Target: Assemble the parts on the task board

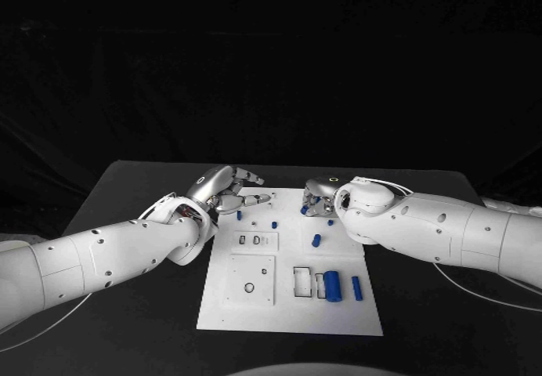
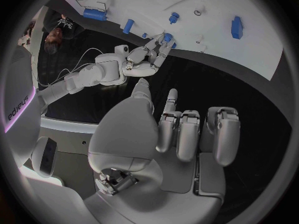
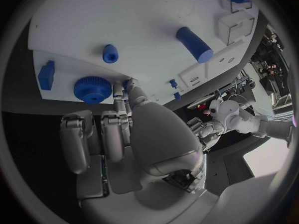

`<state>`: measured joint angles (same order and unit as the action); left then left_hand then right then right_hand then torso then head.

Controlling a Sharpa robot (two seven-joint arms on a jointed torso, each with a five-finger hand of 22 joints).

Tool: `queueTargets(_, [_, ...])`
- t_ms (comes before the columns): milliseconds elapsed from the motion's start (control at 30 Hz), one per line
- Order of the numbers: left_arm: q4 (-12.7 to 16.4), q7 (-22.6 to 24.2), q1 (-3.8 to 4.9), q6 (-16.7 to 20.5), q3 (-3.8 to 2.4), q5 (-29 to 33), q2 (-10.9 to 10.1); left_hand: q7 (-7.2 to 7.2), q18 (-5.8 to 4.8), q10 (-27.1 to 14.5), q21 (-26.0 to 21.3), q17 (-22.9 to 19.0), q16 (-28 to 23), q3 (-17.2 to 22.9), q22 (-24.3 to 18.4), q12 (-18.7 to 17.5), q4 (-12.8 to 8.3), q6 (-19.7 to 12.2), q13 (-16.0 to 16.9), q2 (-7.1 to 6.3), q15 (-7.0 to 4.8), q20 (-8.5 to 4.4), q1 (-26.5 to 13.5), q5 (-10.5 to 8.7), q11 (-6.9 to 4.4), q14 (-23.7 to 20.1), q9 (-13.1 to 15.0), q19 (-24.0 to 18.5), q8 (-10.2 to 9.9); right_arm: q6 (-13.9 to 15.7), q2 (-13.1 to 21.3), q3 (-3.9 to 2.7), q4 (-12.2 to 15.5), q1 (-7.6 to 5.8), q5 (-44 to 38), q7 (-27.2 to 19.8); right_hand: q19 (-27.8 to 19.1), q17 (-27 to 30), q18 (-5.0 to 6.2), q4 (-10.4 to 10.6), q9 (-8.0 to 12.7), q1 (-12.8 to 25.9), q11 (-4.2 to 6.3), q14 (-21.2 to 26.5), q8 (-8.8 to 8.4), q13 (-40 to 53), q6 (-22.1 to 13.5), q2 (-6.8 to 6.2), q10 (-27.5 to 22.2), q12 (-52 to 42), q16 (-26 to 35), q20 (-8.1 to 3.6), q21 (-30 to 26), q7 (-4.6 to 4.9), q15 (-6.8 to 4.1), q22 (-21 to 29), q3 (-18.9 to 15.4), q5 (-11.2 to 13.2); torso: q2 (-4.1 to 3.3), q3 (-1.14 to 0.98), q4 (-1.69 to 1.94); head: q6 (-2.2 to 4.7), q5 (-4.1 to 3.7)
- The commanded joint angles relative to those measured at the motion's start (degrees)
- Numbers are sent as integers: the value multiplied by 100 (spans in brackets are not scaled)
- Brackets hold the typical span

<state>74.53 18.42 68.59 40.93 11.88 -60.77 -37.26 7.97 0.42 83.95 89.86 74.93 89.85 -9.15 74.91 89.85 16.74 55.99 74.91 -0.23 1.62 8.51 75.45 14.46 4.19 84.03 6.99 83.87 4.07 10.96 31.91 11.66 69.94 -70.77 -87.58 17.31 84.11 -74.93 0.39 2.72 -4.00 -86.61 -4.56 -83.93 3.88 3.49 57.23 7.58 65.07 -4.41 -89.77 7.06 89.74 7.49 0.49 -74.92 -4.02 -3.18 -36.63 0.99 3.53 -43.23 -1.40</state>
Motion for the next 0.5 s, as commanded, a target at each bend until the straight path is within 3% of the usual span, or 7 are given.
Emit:
queueTargets(33, [11,57,8,48,-6,6,5,29,-42,605,14,1507,15,-28,1509,15,2,-28,1509,46,52,23,-18,-16,41,597,-5,613,-34,-15,-14,-1,-12,8,-68,28,589,-1507,-39,45,15,61,-24,-607,-34,-4,-65,-56,28,50,-23,-36,26,25,-18,-1508,-5,29,1,2,0,-2,8])
queueTargets(500, [-3,93,8,61,-5,12,2,31,-42,605,14,1507,15,-29,1509,15,1,-36,1509,51,54,24,-17,-16,42,597,-7,613,-36,8,-35,-1,-18,17,-41,14,589,-1507,-39,83,21,83,-46,-607,-34,-1,-146,-71,37,73,-23,-8,26,55,21,-1508,-2,28,3,3,-4,19,-16])
